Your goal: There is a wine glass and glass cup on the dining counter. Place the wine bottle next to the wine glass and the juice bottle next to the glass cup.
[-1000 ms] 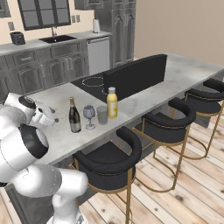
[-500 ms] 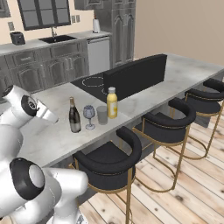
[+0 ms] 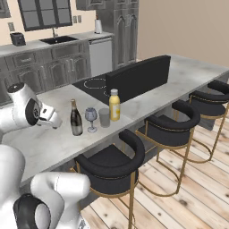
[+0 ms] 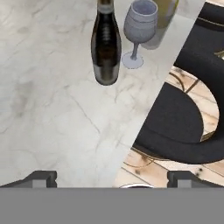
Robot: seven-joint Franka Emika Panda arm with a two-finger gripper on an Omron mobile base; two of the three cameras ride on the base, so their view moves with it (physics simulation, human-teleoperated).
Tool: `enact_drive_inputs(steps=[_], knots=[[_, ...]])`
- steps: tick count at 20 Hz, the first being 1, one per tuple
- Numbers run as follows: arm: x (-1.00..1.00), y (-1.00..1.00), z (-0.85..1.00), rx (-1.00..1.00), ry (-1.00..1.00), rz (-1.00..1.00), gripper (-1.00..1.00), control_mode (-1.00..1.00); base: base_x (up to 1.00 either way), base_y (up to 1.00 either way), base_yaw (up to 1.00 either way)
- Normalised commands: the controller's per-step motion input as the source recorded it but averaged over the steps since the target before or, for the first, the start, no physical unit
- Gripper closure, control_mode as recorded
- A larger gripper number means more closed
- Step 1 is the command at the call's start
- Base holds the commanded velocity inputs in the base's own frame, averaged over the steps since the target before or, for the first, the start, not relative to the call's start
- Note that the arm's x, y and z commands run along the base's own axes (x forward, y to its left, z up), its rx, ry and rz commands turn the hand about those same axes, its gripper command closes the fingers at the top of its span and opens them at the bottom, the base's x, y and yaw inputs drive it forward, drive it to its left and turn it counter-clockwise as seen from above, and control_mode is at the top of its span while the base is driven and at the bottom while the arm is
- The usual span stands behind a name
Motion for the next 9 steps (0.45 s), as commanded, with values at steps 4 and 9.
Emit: enact_drive_inputs(steps=[4, 9], knots=[[-0.66, -0.02, 0.07, 0.0, 0.07, 0.32, -1.0, -1.0, 0.0, 0.0, 0.0], [-0.63, 0.0, 0.02, 0.0, 0.06, 0.23, -1.0, -1.0, 0.0, 0.0, 0.0]])
